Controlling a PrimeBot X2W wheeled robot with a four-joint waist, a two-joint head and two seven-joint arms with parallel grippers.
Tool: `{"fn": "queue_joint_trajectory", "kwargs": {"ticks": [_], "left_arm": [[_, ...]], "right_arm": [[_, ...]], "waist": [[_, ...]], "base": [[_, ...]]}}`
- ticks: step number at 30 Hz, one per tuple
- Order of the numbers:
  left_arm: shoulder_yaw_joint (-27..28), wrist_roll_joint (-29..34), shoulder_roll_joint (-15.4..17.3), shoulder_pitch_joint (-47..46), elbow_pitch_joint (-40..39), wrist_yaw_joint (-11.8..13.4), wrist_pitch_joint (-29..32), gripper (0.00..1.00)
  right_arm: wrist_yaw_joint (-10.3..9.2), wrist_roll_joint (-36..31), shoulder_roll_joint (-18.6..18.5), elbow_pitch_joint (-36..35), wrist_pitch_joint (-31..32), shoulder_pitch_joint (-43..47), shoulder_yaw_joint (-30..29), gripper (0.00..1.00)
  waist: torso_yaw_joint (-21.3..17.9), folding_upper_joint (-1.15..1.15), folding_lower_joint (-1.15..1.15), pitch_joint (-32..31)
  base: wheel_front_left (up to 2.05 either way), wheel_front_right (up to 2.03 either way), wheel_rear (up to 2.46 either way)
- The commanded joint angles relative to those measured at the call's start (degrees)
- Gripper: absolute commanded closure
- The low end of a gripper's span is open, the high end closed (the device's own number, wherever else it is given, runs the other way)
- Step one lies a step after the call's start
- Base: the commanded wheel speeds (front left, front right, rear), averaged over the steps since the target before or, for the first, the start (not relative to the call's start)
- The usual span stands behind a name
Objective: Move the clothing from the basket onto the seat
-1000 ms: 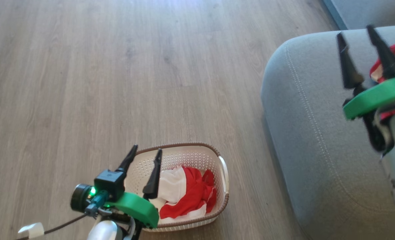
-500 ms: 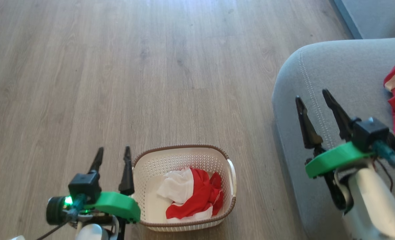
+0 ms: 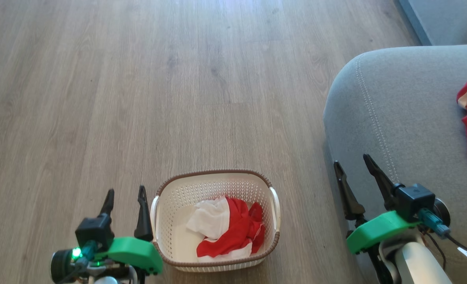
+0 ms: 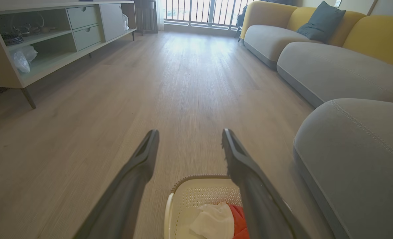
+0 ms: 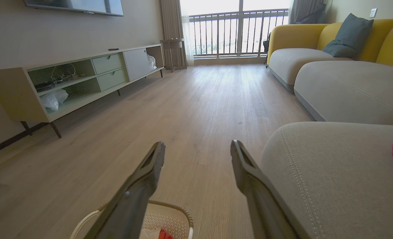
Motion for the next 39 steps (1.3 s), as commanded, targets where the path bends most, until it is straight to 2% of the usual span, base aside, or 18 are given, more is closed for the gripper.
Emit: {"fn": "queue_joint_trajectory", "kwargs": {"ticks": [1, 39], "left_arm": [[1.2, -0.3, 0.0, -1.4, -1.1, 0.3, -0.3, 0.0], [-0.8, 0.2, 0.0, -1.5, 1.3, -0.5, -0.3, 0.0]], "right_arm": [[-0.02, 0.3, 0.3, -1.2, -0.5, -0.6, 0.5, 0.0], [-0.02, -0.9, 1.6, 0.4, -0.5, -0.2, -0.5, 0.0]], "waist": [[-0.1, 0.0, 0.01, 0.2], [-0.8, 0.0, 0.01, 1.4]], "base": [[0.0, 0.0, 0.0], [0.0, 0.0, 0.0]]}}
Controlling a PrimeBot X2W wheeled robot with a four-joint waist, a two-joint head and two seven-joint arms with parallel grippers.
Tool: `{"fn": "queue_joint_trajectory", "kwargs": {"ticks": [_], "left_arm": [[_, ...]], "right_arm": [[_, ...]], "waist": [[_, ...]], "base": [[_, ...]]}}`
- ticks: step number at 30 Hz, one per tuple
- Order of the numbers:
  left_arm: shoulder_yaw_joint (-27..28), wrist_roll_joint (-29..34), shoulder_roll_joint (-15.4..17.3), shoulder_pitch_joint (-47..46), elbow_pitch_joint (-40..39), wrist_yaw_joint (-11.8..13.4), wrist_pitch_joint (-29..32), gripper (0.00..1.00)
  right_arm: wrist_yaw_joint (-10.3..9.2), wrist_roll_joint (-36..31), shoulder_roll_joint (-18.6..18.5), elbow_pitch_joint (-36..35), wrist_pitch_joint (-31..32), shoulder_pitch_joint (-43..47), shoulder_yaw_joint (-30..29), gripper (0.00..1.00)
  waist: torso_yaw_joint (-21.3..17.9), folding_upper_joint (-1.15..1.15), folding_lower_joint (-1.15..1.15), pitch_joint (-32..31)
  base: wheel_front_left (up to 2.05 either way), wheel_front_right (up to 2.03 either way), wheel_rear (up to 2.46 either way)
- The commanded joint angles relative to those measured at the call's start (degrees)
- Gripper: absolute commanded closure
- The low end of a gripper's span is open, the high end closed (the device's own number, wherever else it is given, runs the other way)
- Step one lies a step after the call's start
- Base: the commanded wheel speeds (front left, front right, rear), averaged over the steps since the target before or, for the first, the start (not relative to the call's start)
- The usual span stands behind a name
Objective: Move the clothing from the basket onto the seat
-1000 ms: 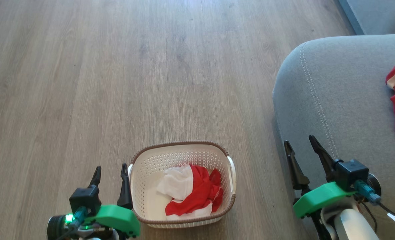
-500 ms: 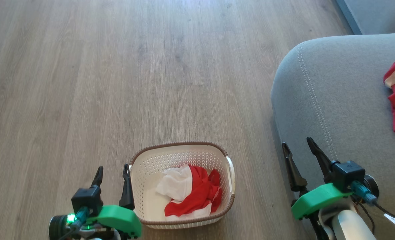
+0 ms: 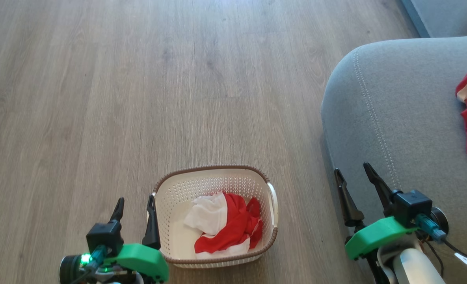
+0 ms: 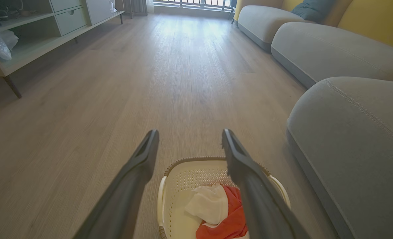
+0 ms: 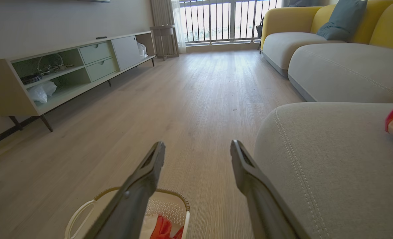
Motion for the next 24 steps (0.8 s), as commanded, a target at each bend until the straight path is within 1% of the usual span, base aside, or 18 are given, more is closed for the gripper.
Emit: {"fn": "queue_joint_trajectory", "kwargs": {"ticks": [1, 24], "left_arm": [[1.3, 0.1, 0.0, -2.3, -1.5, 0.0, -0.3, 0.0], [1.5, 0.4, 0.0, -2.4, -1.5, -0.5, -0.3, 0.0]], "right_arm": [[-0.02, 0.1, 0.1, -1.5, -0.5, -1.5, 0.9, 0.0], [-0.02, -0.1, 0.5, -1.4, -0.5, -1.7, 0.2, 0.0]], "waist": [[0.0, 0.0, 0.0, 0.0], [-0.6, 0.0, 0.0, 0.1]], "base": [[0.0, 0.0, 0.0], [0.0, 0.0, 0.0]]}}
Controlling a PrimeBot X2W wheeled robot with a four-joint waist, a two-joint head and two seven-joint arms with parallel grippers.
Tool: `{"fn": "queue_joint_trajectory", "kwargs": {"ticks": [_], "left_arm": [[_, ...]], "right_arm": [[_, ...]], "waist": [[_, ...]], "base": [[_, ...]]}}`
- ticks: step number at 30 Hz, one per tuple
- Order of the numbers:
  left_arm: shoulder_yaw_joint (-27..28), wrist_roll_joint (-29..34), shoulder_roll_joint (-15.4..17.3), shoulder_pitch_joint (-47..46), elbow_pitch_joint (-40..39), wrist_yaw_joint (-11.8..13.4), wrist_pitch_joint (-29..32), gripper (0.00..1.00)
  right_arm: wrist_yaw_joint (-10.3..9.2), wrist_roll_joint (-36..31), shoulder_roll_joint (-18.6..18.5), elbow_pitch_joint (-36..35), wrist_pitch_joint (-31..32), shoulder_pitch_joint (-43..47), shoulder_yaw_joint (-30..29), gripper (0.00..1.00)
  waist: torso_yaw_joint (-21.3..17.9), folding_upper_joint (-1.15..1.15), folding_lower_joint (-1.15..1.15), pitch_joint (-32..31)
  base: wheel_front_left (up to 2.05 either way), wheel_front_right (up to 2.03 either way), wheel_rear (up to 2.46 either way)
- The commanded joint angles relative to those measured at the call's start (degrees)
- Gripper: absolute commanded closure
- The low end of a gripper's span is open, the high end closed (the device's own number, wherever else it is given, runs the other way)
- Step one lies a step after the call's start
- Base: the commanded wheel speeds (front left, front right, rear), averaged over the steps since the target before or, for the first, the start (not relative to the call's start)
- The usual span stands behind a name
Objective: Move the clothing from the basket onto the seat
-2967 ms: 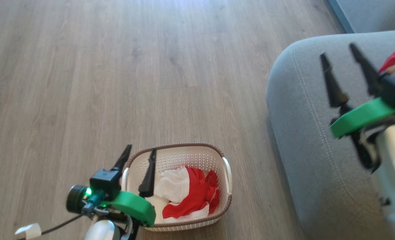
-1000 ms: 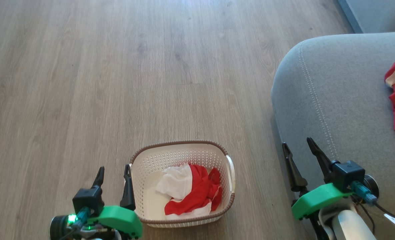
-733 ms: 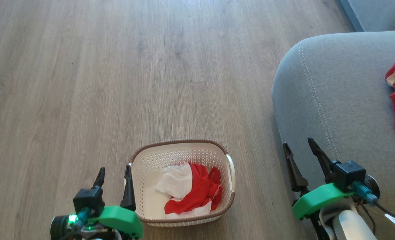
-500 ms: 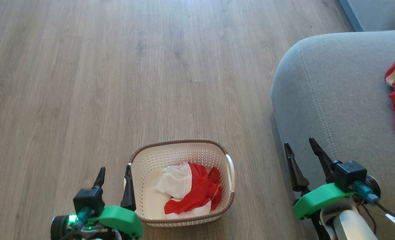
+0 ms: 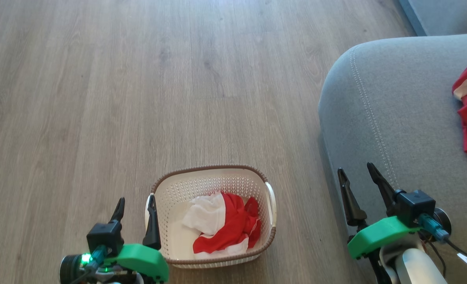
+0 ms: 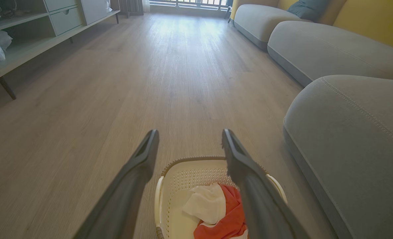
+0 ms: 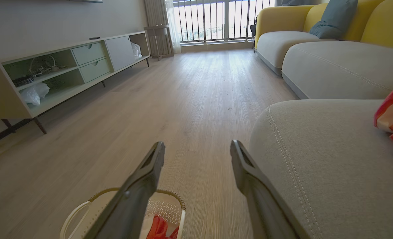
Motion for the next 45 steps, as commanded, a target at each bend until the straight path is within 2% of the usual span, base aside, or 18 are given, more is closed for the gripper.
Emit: {"fn": "queue_joint_trajectory", "kwargs": {"ticks": [1, 11, 15, 21, 27, 31, 39, 42, 43, 44, 45], "left_arm": [[1.5, 0.4, 0.0, -2.5, -1.6, -0.1, -0.3, 0.0], [0.3, 0.3, 0.0, -3.8, -1.8, -0.1, -0.3, 0.0], [-0.4, 0.4, 0.0, -5.7, -1.6, -0.2, -0.3, 0.0], [-2.7, 0.8, 0.0, -10.8, 0.2, -0.7, -0.3, 0.0], [-5.1, 2.4, 0.0, -17.4, 6.9, -1.9, -0.3, 0.0], [-7.2, 3.6, 0.0, -22.9, 14.4, -3.5, -0.3, 0.0], [-10.0, 6.6, 0.0, -36.5, 28.3, -5.0, -0.3, 0.0], [-10.3, 7.2, 0.0, -39.8, 31.8, -5.4, -0.3, 0.0], [-10.6, 6.7, 0.0, -42.8, 35.2, -7.4, -0.3, 0.0], [-10.6, 6.7, 0.0, -42.8, 35.2, -7.4, -0.3, 0.0], [-10.9, 6.6, 0.0, -44.4, 37.2, -8.6, -0.3, 0.0]], "right_arm": [[-0.02, -0.1, 0.4, -1.7, -0.5, -1.7, 1.2, 0.0], [-0.02, -0.3, 0.3, -2.8, -0.5, -2.8, 1.1, 0.0], [-0.02, -0.7, -0.1, -3.5, -0.5, -3.7, 0.7, 0.0], [-0.02, -0.6, -1.0, -5.9, -0.5, -6.4, -0.6, 0.0], [-0.02, -0.2, -1.6, -9.3, -0.5, -9.4, -3.0, 0.0], [-0.02, -0.1, -1.3, -11.2, -0.5, -10.9, -4.5, 0.0], [-0.02, 0.1, -0.5, -15.6, -0.5, -12.9, -4.8, 0.0], [-0.02, 0.5, -0.1, -17.6, -0.5, -13.2, -4.4, 0.0], [-0.02, 1.2, 0.2, -19.7, -0.5, -13.2, -3.7, 0.0], [-0.02, 1.2, 0.2, -19.7, -0.5, -13.2, -3.7, 0.0], [-0.02, 1.9, 0.3, -20.7, -0.5, -13.2, -3.1, 0.0]], "waist": [[0.0, 0.0, 0.0, 0.1], [-0.7, 0.0, 0.0, 3.6], [-1.5, 0.0, 0.0, 7.4], [-3.2, 0.0, 0.0, 16.5], [-5.7, 0.0, 0.0, 25.7], [-7.1, 0.0, 0.0, 32.0], [-10.5, 0.0, 0.0, 44.2], [-11.3, 0.0, 0.0, 46.7], [-12.1, 0.0, 0.0, 49.0], [-12.1, 0.0, 0.0, 49.0], [-12.5, 0.0, 0.0, 50.2]], "base": [[0.0, 0.0, 0.0], [0.0, 0.0, 0.0], [0.0, 0.0, 0.0], [0.0, 0.0, 0.0], [0.0, 0.0, 0.0], [0.0, 0.0, 0.0], [0.0, 0.0, 0.0], [0.0, 0.0, 0.0], [0.0, 0.0, 0.0], [0.0, 0.0, 0.0], [0.0, 0.0, 0.0]]}}
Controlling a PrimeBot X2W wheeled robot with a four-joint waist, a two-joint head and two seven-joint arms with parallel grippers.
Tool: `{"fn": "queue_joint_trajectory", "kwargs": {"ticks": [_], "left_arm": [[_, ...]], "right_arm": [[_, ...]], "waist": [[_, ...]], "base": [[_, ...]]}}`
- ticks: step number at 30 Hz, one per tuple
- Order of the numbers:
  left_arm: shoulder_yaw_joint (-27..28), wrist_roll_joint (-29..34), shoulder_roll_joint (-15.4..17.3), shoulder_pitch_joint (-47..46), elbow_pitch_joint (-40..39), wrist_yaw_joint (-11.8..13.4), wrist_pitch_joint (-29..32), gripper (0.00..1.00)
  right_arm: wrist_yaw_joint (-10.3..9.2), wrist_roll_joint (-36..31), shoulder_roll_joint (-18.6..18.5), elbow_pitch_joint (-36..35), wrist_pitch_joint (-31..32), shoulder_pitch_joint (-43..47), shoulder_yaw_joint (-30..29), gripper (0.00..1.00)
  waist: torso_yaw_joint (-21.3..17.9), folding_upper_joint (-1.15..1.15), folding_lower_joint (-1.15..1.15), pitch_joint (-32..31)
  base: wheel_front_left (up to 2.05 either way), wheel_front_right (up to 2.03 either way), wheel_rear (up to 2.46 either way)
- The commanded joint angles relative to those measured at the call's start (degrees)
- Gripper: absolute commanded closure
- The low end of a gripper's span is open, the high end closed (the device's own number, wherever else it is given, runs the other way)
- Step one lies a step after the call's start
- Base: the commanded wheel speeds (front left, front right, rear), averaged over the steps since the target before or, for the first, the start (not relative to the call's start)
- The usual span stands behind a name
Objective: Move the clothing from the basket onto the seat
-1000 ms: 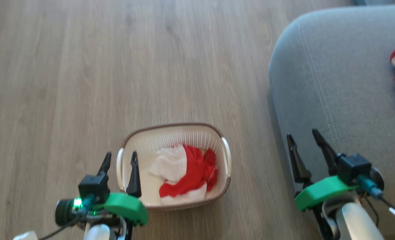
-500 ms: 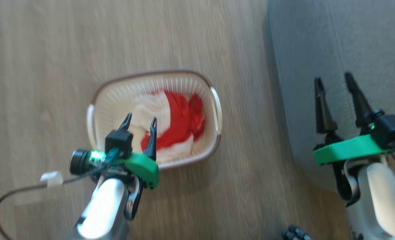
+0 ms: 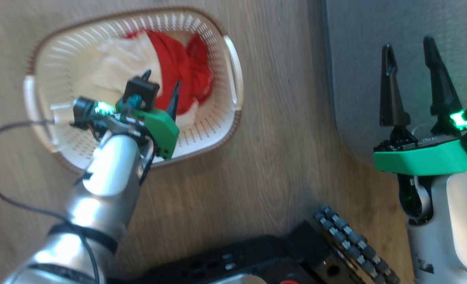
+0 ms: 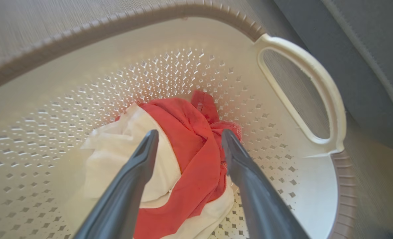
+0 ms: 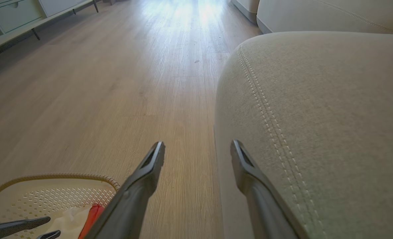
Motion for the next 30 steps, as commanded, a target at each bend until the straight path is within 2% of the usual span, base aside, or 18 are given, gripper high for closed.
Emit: {"fn": "queue_joint_trajectory", "kwargs": {"ticks": [1, 4, 7, 9, 11, 17, 20, 24, 30], "left_arm": [[0.4, -0.4, 0.4, -0.7, 0.9, -1.5, -0.3, 0.0], [-1.4, -0.2, 0.4, -4.7, 6.6, -4.5, -0.3, 0.0], [-3.0, -0.2, 0.4, -7.8, 12.0, -5.3, -0.3, 0.0], [-3.7, -0.5, 0.4, -9.5, 14.4, -4.7, -0.3, 0.0], [-4.3, -1.0, 0.4, -11.6, 17.1, -2.9, -0.3, 0.0], [-6.0, -2.6, 0.4, -14.9, 19.9, -1.2, 0.3, 0.0], [-6.8, -3.9, 0.4, -16.0, 20.6, -0.7, 2.2, 0.0], [-9.1, -4.9, 0.4, -17.0, 20.9, -1.3, 4.6, 0.0], [-11.7, -6.4, 0.4, -18.1, 21.3, 1.2, 8.6, 0.0]], "right_arm": [[-0.02, 0.9, 0.4, -2.9, -0.5, 0.5, 1.6, 0.0], [-0.02, 0.9, 0.5, -5.4, -0.5, 1.1, 2.3, 0.0], [-0.02, 0.5, 0.6, -6.9, -0.5, 2.4, 2.6, 0.0], [-0.02, 0.5, 0.7, -7.3, -0.5, 3.3, 3.2, 0.0], [-0.02, 0.2, 0.8, -7.9, -0.5, 4.5, 4.1, 0.0], [-0.02, 0.4, 0.9, -9.2, -0.5, 6.2, 5.1, 0.0], [-0.02, 0.4, 0.9, -10.0, -0.5, 6.8, 5.8, 0.0], [-0.02, 0.9, 0.9, -11.1, -0.5, 7.7, 6.1, 0.0], [-0.02, 1.2, 0.9, -13.0, -0.5, 9.2, 6.1, 0.0]], "waist": [[-3.3, 0.0, -0.02, 6.0], [-3.7, 0.0, -0.02, 7.9], [-4.1, 0.0, -0.02, 8.7], [-4.3, 0.0, -0.02, 9.0], [-4.7, 0.0, -0.02, 9.4], [-4.9, 0.0, -0.02, 10.4], [-5.1, 0.0, -0.02, 10.9], [-5.3, 0.0, -0.02, 11.4], [-5.4, 0.0, -0.02, 12.0]], "base": [[0.0, 0.0, 0.0], [0.0, 0.0, 0.0], [0.0, 0.0, 0.0], [0.0, 0.0, 0.0], [0.0, 0.0, 0.0], [0.0, 0.0, 0.0], [0.0, 0.0, 0.0], [0.0, 0.0, 0.0], [0.0, 0.0, 0.0]]}}
